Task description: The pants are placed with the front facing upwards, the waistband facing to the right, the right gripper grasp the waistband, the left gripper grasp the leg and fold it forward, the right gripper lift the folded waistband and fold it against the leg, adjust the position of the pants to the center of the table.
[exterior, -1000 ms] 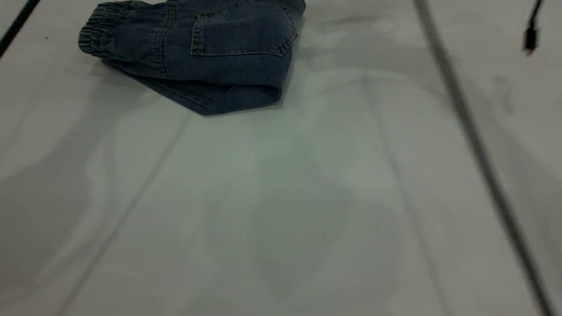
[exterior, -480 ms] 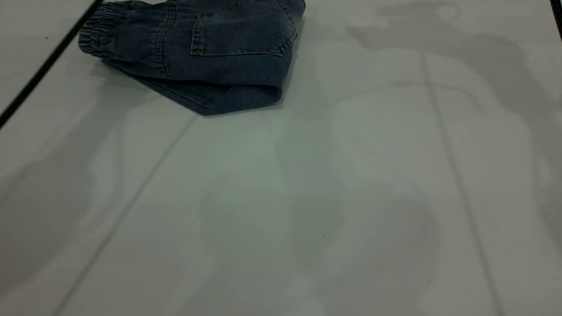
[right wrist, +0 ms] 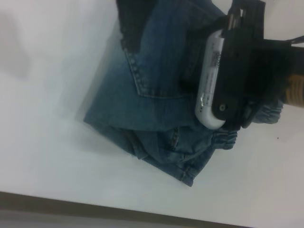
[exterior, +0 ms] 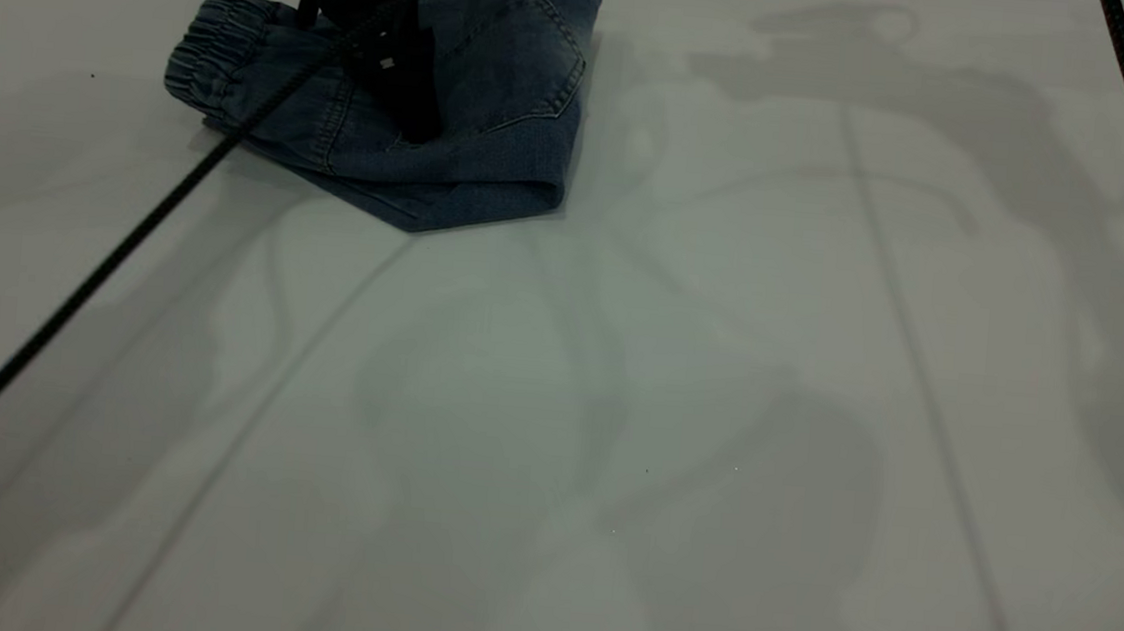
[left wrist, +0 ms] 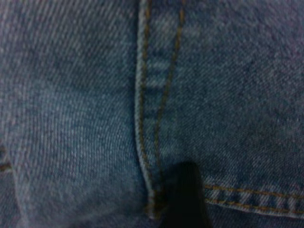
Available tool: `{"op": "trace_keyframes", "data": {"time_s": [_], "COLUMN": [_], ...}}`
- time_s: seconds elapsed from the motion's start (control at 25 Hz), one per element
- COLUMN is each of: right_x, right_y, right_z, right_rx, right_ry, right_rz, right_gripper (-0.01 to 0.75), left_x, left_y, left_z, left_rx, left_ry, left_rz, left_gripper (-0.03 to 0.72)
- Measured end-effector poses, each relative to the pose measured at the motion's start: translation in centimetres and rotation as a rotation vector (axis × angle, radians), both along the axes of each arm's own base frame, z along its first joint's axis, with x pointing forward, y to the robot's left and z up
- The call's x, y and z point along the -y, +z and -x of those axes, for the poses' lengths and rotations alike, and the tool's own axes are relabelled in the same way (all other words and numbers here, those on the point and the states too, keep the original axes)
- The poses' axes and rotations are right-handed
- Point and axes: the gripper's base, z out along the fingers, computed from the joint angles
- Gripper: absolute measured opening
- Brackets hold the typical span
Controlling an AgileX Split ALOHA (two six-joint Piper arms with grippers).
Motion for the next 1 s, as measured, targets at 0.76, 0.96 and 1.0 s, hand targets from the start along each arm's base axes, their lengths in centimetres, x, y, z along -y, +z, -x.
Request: {"op": "trace_keyframes", "data": {"time_s": [0.76,0.96,1.0], "right_x": [0.0,0.0,0.0], "right_y": [0.0,0.0,0.0], "right_z": [0.0,0.0,0.0], "right_rx": [0.006,0.006,0.006], "right_ry": [0.010,0.010,0.010], "right_rz": [0.005,0.005,0.005], "right_gripper": [0.587,0.587,0.587], "left_x": [11.5,13.6,13.8], "left_y": [0.0,0.0,0.0], "left_z": [4.7,5.9,6.1], "left_rx": [-0.097,-0.079,-0.074], "left_ry": [0.376,0.371,0.366], "left_rz": [-0.022,-0.051,-0.056], "left_gripper": [0.548,0.548,0.548]}}
